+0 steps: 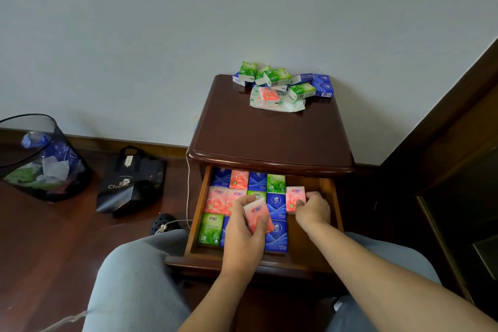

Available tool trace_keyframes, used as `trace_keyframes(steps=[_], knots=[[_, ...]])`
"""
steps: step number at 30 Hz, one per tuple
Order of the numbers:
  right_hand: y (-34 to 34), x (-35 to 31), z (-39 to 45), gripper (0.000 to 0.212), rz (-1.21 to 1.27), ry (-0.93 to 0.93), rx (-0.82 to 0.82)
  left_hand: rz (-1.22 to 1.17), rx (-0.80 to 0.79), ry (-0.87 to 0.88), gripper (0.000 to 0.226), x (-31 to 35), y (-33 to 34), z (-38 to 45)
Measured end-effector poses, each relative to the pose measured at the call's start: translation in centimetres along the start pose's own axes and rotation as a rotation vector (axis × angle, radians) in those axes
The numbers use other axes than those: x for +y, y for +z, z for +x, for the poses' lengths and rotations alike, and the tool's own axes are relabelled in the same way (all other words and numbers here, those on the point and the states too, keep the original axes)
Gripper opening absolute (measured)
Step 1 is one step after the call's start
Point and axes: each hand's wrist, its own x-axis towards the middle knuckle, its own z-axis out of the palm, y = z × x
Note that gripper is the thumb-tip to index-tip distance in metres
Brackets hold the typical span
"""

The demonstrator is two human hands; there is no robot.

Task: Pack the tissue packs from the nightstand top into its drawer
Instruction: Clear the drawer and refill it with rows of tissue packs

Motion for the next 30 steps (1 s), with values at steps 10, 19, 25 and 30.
trace_keyframes(steps=[10,19,25,30], knots=[[-3.4,0.5,-0.4,0.039,-0.127,-0.235,-0.231,-0.073,0.012,-0.099,0.024,0.6,0.1,0.7],[-8.7,1.7,-5.3,0.109,0.274,-0.628,-0.662,-0.543,-0.111,-0.628,0.03,3.7,2.9,3.2],[-10.0,1.7,-5.5,0.074,0.496,-0.62,-0.519,-0.708,-0.247,-0.785,0.036,5.0,5.2,2.9],[-10.2,3.5,-3.4,0.076,0.231,-0.617,-0.279,-0.09,-0.223,-0.571,0.026,4.5,6.5,3.4]])
